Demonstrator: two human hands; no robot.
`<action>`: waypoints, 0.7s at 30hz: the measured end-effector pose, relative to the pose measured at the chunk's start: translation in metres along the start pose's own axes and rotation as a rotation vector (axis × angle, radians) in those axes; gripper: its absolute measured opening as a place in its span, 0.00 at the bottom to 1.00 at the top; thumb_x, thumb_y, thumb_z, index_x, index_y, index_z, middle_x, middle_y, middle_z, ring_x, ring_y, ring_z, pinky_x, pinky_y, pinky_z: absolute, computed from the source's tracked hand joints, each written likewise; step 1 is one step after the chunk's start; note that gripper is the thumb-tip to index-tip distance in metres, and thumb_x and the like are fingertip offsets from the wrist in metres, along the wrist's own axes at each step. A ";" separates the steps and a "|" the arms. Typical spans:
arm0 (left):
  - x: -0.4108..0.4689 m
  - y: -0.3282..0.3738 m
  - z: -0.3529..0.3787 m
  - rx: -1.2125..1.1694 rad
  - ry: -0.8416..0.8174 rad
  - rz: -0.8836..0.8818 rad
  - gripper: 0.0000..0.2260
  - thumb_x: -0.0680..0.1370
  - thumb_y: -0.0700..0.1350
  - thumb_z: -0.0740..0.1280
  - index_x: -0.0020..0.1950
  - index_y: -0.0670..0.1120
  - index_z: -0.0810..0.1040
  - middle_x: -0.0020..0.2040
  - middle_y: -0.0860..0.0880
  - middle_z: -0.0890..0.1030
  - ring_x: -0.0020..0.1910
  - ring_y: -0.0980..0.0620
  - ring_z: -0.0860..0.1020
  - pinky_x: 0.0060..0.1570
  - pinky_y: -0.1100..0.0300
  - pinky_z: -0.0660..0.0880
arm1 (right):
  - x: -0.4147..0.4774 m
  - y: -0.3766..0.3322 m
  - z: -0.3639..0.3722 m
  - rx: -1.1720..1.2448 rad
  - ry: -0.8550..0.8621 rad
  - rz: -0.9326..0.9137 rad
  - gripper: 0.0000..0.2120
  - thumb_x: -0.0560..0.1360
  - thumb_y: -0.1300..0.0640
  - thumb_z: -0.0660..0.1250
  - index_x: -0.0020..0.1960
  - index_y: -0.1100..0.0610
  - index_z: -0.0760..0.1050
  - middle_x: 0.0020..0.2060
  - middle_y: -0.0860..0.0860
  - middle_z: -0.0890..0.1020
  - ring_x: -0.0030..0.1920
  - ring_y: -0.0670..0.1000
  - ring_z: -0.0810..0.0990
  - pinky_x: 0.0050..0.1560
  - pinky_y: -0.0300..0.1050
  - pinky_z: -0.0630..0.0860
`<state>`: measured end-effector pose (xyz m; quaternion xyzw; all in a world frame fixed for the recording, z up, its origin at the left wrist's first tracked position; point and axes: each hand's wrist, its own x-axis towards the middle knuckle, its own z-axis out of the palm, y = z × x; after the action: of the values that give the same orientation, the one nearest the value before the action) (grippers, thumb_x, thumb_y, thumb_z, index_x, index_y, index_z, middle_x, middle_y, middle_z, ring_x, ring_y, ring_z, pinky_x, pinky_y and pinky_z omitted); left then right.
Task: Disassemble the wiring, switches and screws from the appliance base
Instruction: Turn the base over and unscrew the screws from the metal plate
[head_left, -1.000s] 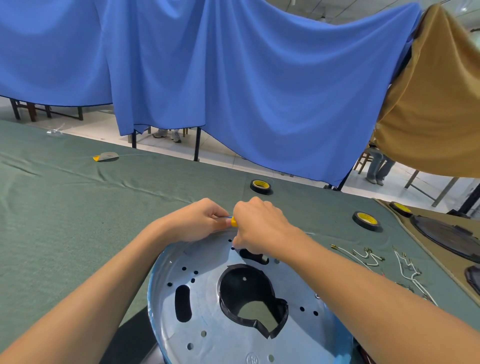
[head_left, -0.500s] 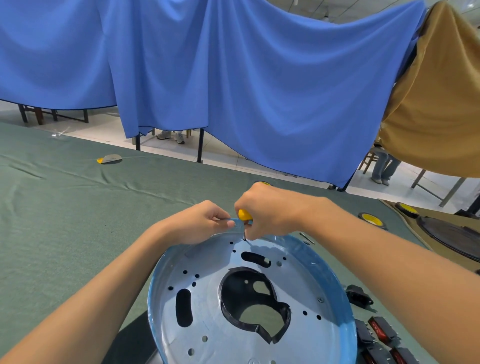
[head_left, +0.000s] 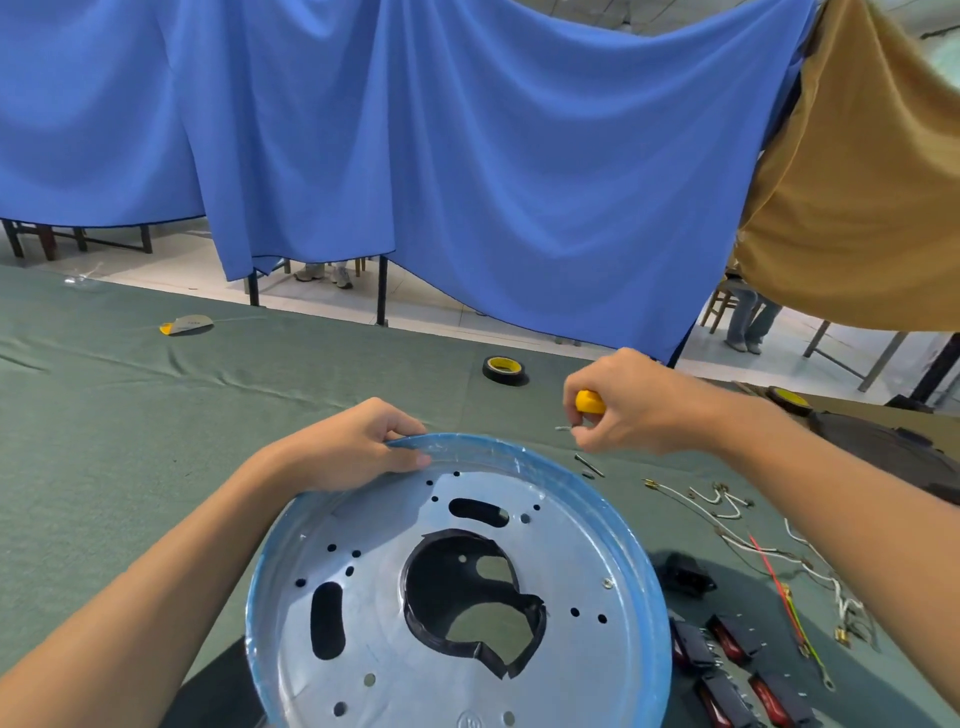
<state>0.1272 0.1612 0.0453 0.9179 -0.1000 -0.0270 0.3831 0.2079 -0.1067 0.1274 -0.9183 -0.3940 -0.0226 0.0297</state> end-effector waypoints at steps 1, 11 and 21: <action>0.000 0.000 0.000 -0.002 0.004 -0.001 0.08 0.80 0.47 0.66 0.45 0.49 0.83 0.34 0.50 0.76 0.31 0.55 0.70 0.34 0.59 0.66 | -0.003 0.008 0.007 0.005 -0.007 0.018 0.04 0.69 0.57 0.70 0.37 0.50 0.76 0.32 0.43 0.77 0.33 0.43 0.72 0.33 0.39 0.69; 0.000 0.000 0.002 0.001 0.015 -0.015 0.09 0.80 0.47 0.65 0.47 0.46 0.83 0.33 0.49 0.73 0.31 0.52 0.67 0.35 0.58 0.63 | -0.014 0.042 0.059 0.031 -0.055 0.085 0.03 0.72 0.52 0.70 0.42 0.50 0.77 0.40 0.46 0.79 0.42 0.48 0.77 0.46 0.49 0.80; -0.001 0.001 0.002 -0.020 0.018 -0.027 0.10 0.80 0.47 0.65 0.42 0.47 0.82 0.29 0.52 0.72 0.28 0.53 0.67 0.30 0.61 0.63 | 0.017 0.044 0.044 -0.080 -0.325 0.076 0.09 0.70 0.53 0.72 0.35 0.53 0.74 0.30 0.48 0.76 0.31 0.48 0.73 0.30 0.41 0.69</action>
<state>0.1259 0.1590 0.0445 0.9155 -0.0839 -0.0251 0.3926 0.2523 -0.1212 0.0834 -0.9247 -0.3572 0.1115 -0.0700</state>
